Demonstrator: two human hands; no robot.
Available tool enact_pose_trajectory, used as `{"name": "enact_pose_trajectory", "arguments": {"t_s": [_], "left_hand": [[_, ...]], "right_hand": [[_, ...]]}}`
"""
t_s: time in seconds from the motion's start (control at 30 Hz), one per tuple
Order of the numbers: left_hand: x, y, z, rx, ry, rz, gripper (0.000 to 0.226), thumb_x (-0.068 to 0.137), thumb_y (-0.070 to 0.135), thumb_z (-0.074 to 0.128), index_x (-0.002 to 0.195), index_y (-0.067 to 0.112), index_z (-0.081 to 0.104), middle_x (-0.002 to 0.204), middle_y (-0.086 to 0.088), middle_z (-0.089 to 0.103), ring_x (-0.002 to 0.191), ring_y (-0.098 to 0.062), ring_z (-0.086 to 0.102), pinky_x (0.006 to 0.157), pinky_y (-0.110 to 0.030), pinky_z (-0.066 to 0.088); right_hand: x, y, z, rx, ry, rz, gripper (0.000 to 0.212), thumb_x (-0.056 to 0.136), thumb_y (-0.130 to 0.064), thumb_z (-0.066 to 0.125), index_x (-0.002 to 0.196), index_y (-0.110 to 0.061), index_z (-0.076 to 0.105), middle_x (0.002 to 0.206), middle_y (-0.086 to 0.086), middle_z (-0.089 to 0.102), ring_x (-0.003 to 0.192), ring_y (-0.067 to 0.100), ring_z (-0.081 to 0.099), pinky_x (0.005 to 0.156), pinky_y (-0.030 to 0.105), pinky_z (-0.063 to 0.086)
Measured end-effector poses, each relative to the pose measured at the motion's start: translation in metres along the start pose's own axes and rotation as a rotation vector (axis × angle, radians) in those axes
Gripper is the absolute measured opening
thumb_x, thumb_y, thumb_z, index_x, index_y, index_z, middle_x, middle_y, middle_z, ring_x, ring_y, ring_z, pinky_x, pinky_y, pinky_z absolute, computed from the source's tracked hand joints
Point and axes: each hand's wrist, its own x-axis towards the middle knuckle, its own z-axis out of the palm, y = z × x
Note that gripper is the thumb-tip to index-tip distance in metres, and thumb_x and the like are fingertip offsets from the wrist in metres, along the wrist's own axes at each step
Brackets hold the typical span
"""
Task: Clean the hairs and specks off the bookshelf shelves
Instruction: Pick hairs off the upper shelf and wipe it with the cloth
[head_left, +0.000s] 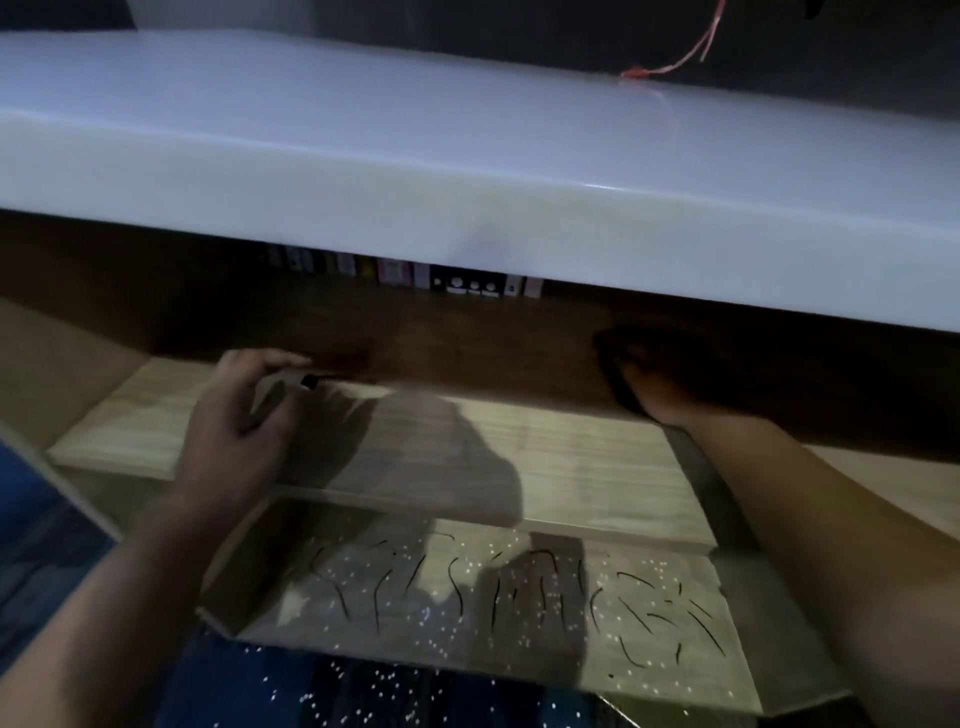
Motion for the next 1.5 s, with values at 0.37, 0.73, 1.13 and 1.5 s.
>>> {"name": "enact_pose_trajectory", "arguments": {"t_s": [0.37, 0.73, 1.13, 1.5], "left_hand": [[0.017, -0.039, -0.064, 0.152, 0.108, -0.215, 0.032, 0.096, 0.02, 0.058, 0.091, 0.051, 0.056, 0.115, 0.005, 0.049, 0.115, -0.024, 0.051, 0.1, -0.046, 0.043], [0.01, -0.049, -0.072, 0.151, 0.182, -0.338, 0.017, 0.099, 0.025, 0.052, 0.116, 0.03, 0.052, 0.116, -0.001, 0.053, 0.103, -0.018, 0.053, 0.085, -0.04, 0.046], [0.011, -0.065, -0.068, 0.325, 0.181, -0.081, 0.02, 0.102, 0.019, 0.043, 0.117, 0.015, 0.055, 0.111, -0.008, 0.055, 0.104, -0.022, 0.05, 0.089, -0.038, 0.039], [0.011, -0.065, -0.07, 0.302, 0.207, -0.124, 0.024, 0.102, 0.02, 0.041, 0.122, 0.017, 0.052, 0.115, -0.006, 0.055, 0.101, -0.016, 0.051, 0.086, -0.036, 0.041]], "right_hand": [[-0.025, -0.203, 0.05, 0.036, -0.278, -0.481, 0.049, 0.102, -0.045, 0.024, 0.15, -0.036, 0.02, 0.161, -0.008, 0.011, 0.147, 0.016, 0.007, 0.118, 0.039, 0.004], [-0.068, -0.032, -0.017, 0.004, -0.294, 0.081, 0.049, 0.093, -0.067, 0.014, 0.14, -0.051, 0.014, 0.153, 0.002, 0.036, 0.137, 0.027, 0.035, 0.106, 0.037, 0.029], [-0.034, -0.205, 0.047, -0.011, -0.231, -0.408, 0.052, 0.101, -0.048, 0.02, 0.151, -0.04, 0.011, 0.16, -0.015, 0.003, 0.148, 0.012, 0.002, 0.12, 0.038, 0.001], [-0.006, -0.255, 0.064, 0.03, -0.279, -0.616, 0.052, 0.101, -0.048, 0.019, 0.151, -0.039, 0.015, 0.16, -0.015, 0.006, 0.147, 0.009, 0.002, 0.119, 0.039, 0.002]]}}
